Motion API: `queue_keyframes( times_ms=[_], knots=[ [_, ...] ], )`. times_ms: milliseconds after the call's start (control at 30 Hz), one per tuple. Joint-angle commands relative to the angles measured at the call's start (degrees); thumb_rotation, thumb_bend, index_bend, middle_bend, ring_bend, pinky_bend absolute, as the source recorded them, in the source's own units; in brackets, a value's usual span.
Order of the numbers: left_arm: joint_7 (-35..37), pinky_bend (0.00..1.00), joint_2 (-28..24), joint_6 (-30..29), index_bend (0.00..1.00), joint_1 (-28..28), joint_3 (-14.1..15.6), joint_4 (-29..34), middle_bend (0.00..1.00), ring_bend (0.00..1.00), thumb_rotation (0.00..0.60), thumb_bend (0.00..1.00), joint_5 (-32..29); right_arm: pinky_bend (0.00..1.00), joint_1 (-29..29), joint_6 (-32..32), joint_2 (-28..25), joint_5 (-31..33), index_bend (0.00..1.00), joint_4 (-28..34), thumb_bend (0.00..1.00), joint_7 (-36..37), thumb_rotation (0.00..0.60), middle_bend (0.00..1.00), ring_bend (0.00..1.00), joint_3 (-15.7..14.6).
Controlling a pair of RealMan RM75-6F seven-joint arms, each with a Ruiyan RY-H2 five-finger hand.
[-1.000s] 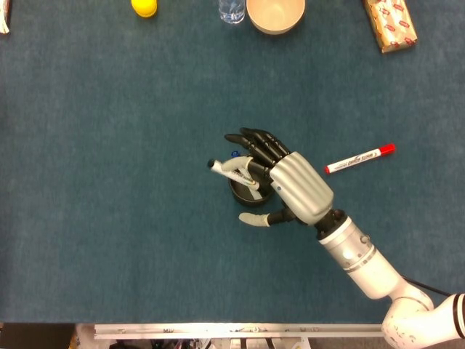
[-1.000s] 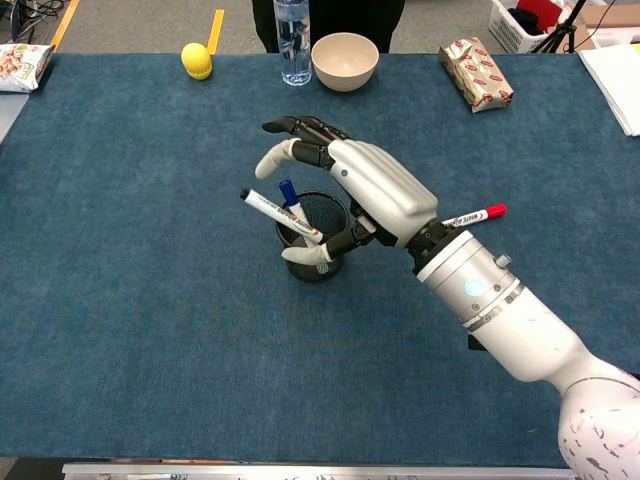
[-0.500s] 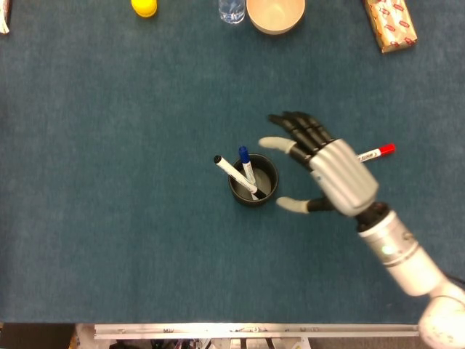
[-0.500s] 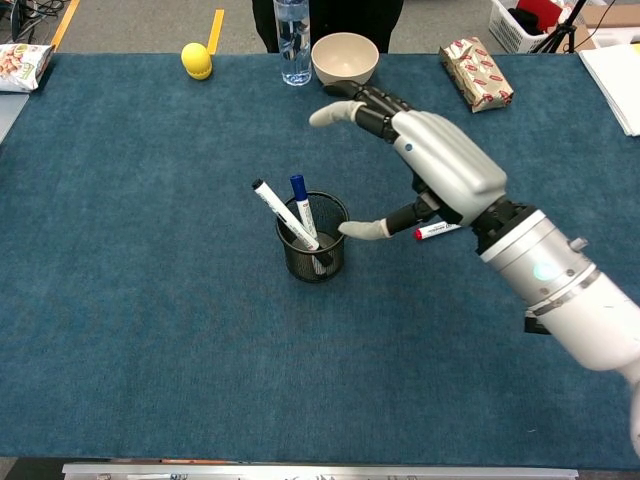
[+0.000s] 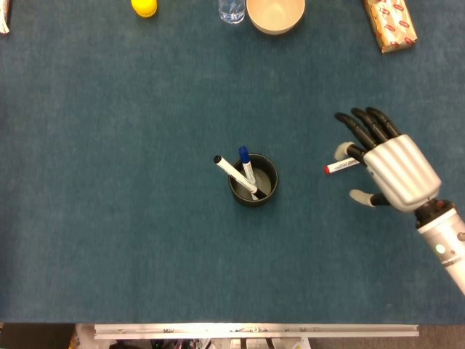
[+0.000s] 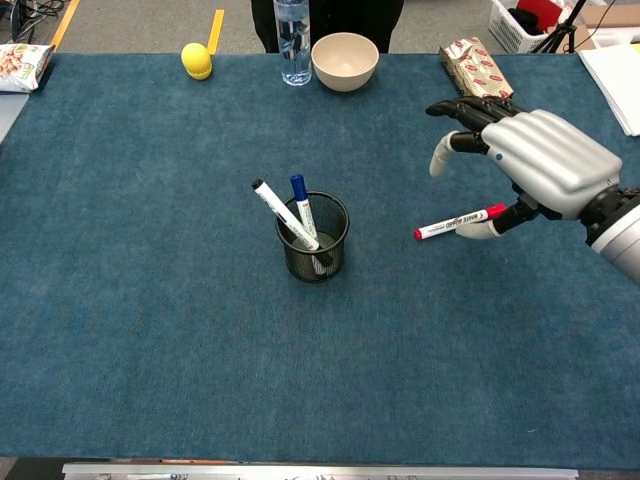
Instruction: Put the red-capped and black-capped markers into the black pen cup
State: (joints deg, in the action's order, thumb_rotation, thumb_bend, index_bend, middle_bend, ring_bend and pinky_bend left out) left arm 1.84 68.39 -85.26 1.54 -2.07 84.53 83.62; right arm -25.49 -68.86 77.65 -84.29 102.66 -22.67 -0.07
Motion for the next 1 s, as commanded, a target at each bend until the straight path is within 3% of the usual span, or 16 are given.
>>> queue_keyframes(
  times_ms=[33,367,1000],
  knots=[
    [-0.11,0.55,0.07,-0.04,0.46,-0.02,0.07,0.08,0.45,0.4,0.6,0.09,0.07,0.08,0.64,1.01,-0.25,1.2,0.43,-0.89,0.08,-1.49,0.6,0.11,0.02,-0.82],
    [-0.09,0.55,-0.02,-0.37,0.46,-0.19,0.08,0.26,0.45,0.4,0.6,0.09,0.01,0.08,0.39,3.27,3.36,5.26,0.45,-5.72,0.21,-3.23,0.6,0.11,0.02,0.61],
    [1.2,0.55,0.48,0.1,0.46,-0.35,0.48,-1.07,0.45,0.4,0.6,0.09,-0.08,0.08,-1.96,7.66,9.17,11.14,0.47,-13.0,0.24,-6.67,0.6,0.11,0.02,2.58]
  ],
)
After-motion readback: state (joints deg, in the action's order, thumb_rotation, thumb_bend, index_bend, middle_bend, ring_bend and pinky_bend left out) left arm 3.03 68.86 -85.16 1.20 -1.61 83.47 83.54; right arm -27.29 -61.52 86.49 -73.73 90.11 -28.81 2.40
